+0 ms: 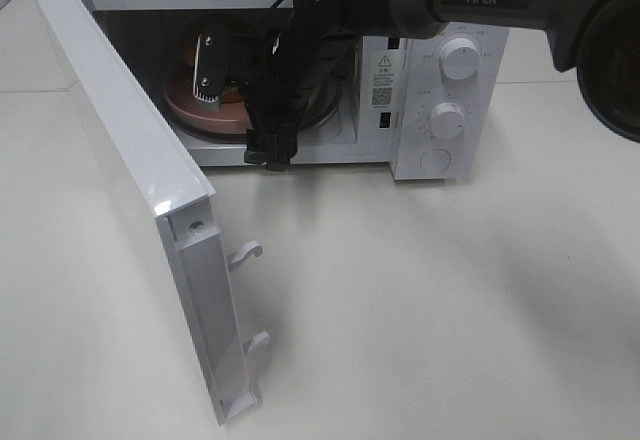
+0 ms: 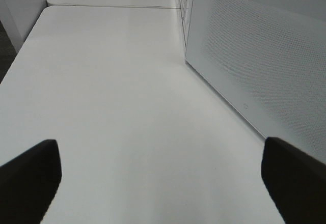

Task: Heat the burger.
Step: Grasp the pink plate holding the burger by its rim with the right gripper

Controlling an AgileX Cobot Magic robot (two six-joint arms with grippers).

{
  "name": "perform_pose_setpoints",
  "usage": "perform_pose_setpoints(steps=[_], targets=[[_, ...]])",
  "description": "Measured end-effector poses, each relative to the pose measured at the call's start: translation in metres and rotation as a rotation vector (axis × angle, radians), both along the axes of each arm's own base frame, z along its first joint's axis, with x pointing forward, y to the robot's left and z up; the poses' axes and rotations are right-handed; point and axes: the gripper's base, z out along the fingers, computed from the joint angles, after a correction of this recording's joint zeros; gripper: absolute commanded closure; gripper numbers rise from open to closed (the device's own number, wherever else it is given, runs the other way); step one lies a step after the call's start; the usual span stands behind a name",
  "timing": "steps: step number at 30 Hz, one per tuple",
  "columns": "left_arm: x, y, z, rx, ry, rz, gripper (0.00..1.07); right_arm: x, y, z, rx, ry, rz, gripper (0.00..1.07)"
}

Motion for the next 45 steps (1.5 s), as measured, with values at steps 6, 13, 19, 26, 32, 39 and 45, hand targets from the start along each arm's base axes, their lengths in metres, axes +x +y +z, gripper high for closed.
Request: perform_pose_setpoints(steps=[6, 13, 19, 26, 32, 39, 45], targets=[[0.0, 0.0, 0.0, 0.0, 0.0, 0.0, 0.06, 0.002, 0.0, -0.007, -0.007, 0.011, -0.02, 0.31], [0.0, 0.0, 0.0, 0.0, 0.0, 0.0, 0.06, 0.002, 0.0, -0.008, -0.011, 0.01, -0.025, 0.31], [0.0, 0.0, 0.0, 0.0, 0.0, 0.0, 0.06, 0.002, 0.0, -0.02, -0.024, 0.031, -0.025, 0.31], [0.0, 0.0, 0.0, 0.0, 0.0, 0.0, 0.06, 0.002, 0.0, -0.024, -0.027, 0.04, -0.026, 0.31], [0.0, 0.0, 0.0, 0.0, 0.0, 0.0, 0.06, 0.002, 0.0, -0.023, -0.023, 0.045, -0.027, 0.31], [0.0, 0.0, 0.0, 0.0, 0.0, 0.0, 0.06, 0.0, 0.0, -0.022, -0.029, 0.074, -0.027, 0.52], [0.0, 0.0, 0.0, 0.0, 0.0, 0.0, 0.06, -0.001, 0.0, -0.017, -0.031, 0.079, -0.025, 0.88]])
